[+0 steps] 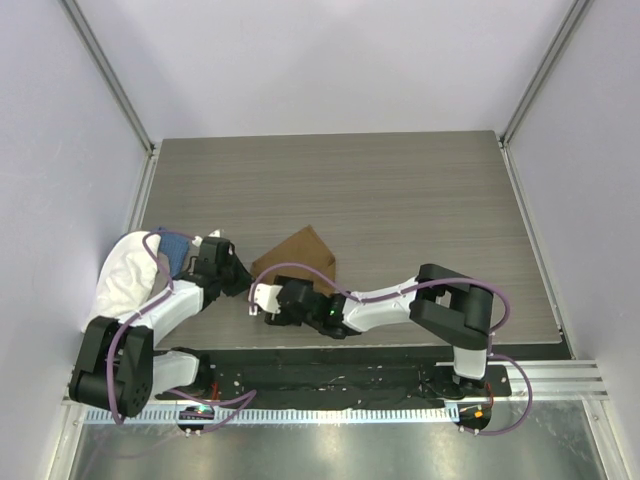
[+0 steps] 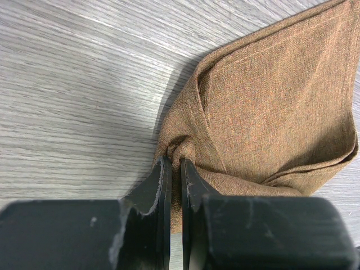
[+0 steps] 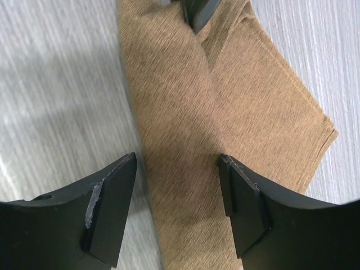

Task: Fold the napkin, place the utensils inside, and roll it up
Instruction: Roll the napkin with the utensil

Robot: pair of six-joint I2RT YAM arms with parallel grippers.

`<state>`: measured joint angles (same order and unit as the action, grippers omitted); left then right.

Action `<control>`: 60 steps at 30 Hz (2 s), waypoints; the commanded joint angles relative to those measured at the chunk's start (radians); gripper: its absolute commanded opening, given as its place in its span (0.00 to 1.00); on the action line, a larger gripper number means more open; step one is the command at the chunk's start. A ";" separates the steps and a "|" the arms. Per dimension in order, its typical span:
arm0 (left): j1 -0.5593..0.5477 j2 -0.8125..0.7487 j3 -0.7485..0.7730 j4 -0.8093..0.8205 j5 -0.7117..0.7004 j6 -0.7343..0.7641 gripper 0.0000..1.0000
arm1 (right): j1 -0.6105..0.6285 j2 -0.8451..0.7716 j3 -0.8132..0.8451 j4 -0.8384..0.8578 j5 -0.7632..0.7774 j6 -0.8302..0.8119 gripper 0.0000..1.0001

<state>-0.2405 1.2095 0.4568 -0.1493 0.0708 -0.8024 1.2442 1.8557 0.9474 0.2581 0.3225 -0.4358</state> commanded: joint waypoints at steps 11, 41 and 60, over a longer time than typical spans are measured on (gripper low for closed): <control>0.004 0.044 0.026 -0.026 -0.017 0.054 0.01 | -0.074 0.083 0.106 -0.177 -0.154 0.015 0.60; 0.006 -0.257 -0.095 0.068 0.027 0.062 0.61 | -0.428 0.264 0.465 -0.708 -1.097 0.525 0.20; 0.006 -0.105 -0.142 0.336 0.139 0.008 0.61 | -0.532 0.451 0.485 -0.619 -1.280 0.606 0.18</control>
<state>-0.2398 1.0580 0.3157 0.0719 0.1654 -0.7780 0.7143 2.2467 1.4372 -0.3164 -1.0580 0.1627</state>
